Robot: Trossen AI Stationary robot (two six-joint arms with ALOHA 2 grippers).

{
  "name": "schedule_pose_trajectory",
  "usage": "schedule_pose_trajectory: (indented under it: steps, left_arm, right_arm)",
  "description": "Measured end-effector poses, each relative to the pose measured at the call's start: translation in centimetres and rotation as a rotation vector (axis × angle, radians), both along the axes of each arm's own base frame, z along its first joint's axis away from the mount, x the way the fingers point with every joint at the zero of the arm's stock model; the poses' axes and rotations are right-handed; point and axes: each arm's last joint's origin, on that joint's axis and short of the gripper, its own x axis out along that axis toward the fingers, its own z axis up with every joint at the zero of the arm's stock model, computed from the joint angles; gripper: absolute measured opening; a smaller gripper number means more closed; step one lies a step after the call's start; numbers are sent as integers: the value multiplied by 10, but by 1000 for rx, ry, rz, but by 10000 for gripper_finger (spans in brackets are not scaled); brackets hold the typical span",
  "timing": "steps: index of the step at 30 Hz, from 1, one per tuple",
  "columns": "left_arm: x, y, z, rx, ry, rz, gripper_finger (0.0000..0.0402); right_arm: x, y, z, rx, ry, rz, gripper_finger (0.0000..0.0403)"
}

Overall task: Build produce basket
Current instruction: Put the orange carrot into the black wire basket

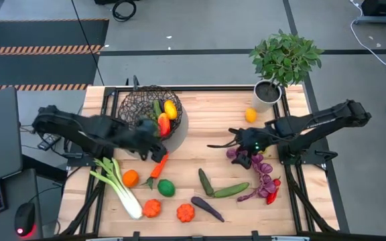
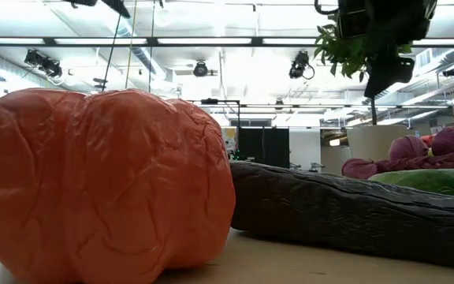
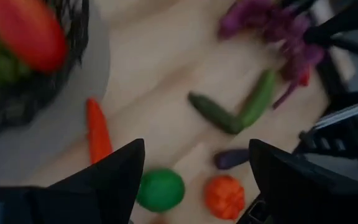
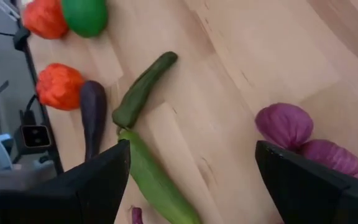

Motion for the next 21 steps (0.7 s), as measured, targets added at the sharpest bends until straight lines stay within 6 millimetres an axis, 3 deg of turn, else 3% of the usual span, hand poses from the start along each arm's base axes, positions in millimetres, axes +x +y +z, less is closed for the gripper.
schedule_pose_trajectory:
  steps: [6,10,21]
  left_arm:
    - [34,-21,-36,-77,122,8,293]
    - [54,-29,-45,-101,62,6,293]
    - [57,-37,-74,-128,241,122,293]
  right_arm:
    - [0,3,-1,1,-5,17,348]
    - [1,10,-4,-9,11,63,348]
    - [-1,24,-7,-34,29,106,348]
